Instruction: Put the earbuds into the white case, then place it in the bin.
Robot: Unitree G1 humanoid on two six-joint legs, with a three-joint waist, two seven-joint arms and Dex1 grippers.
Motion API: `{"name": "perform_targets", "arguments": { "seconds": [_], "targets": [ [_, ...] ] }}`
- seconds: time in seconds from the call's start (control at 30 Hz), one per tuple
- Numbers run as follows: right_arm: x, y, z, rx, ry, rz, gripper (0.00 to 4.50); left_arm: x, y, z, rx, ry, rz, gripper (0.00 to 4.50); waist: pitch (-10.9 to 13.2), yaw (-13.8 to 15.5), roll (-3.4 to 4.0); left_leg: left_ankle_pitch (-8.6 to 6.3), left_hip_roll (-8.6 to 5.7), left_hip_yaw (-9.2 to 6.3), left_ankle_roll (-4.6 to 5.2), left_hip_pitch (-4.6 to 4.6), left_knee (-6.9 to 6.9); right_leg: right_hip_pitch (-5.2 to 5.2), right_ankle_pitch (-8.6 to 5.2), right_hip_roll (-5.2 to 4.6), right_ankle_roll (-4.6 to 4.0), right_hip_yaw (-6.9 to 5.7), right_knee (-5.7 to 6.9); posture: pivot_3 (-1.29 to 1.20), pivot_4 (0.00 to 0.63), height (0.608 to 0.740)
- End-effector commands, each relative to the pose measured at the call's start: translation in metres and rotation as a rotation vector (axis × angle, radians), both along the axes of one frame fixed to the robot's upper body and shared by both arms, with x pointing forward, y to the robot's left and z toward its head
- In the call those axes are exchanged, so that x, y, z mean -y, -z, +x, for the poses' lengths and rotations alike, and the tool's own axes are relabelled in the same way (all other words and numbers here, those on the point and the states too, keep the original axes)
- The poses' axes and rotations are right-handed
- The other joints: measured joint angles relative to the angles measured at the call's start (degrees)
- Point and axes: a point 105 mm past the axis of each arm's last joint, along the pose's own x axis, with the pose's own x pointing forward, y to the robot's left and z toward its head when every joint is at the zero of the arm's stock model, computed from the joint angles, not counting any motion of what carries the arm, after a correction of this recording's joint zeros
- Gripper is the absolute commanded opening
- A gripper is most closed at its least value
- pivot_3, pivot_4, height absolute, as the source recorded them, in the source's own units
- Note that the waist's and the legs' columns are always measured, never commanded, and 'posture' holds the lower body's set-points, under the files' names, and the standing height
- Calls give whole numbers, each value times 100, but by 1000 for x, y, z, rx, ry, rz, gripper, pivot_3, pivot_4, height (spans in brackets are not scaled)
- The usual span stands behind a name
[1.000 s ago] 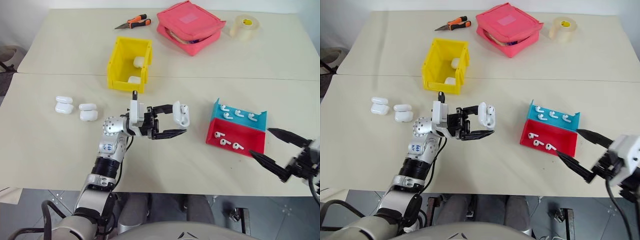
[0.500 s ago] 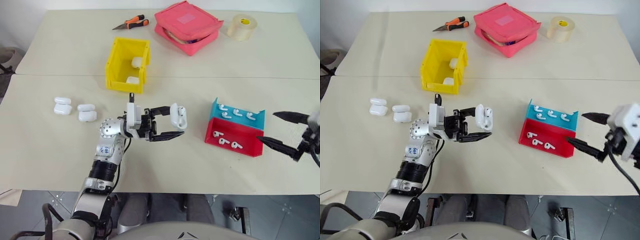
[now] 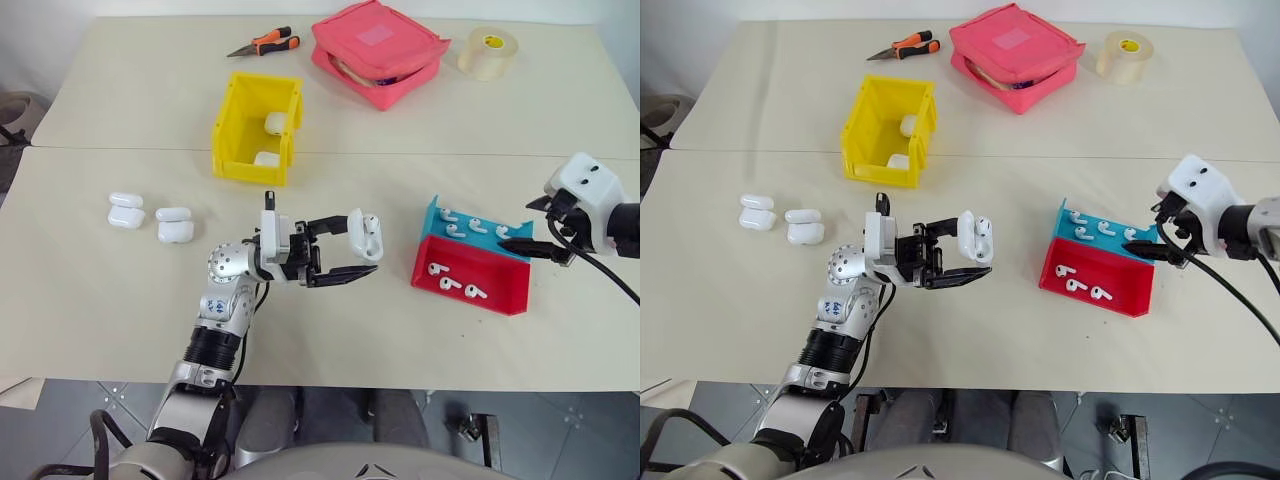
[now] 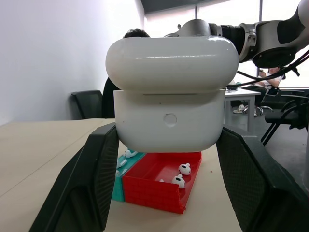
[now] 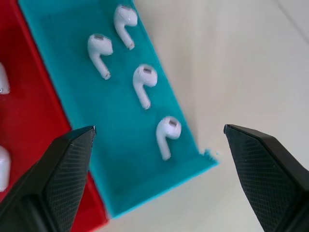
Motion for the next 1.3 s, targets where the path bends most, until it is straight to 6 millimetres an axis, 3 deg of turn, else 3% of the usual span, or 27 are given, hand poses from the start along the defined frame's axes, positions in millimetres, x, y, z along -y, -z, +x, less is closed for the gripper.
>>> {"name": "perform_targets", "arguments": {
  "seconds": [0.03, 0.43, 0.53, 0.67, 1.13, 1.3],
  "targets": [
    [0, 1, 10, 13, -30, -52, 4443, 3, -9, -4, 42, 0, -29, 2709, 0, 5, 0, 0, -1, 2, 0, 0, 0, 0, 0, 0, 0, 1, 0, 0, 150, 740],
    [8, 27, 14, -124, -105, -152, 4443, 2, -8, -4, 46, -19, -42, 2709, 0, 1, 0, 1, 0, 2, -1, -1, 0, -1, 0, 1, 1, -2, 0, 0, 150, 740],
    [6, 29, 14, -145, -121, -138, 3865, 1, -8, -4, 47, -22, -39, 2709, 0, 0, 0, 1, 0, 2, -1, -1, 0, -1, 0, 1, 1, -2, 0, 0, 150, 740],
    [4, 32, 15, -151, -126, -132, 2506, -1, -8, -3, 50, -26, -34, 2709, 0, -3, -1, 1, 1, 2, -1, 0, 5, 0, 1, 1, 1, -1, 0, 0, 150, 740],
    [10, 38, 14, -173, -127, -174, 2506, -4, -8, -3, 56, -27, -22, 2709, -2, 4, -3, 1, 1, 1, -3, 2, 10, 5, 1, 1, 2, -2, 2, 0, 150, 740],
    [12, 39, 12, -182, -126, -179, 1267, -3, -7, -3, 54, -24, -22, 2709, -2, 2, -4, 1, 1, 0, -3, 2, 10, 5, 1, 1, 2, -2, 2, 0, 150, 740]
  ]
}}
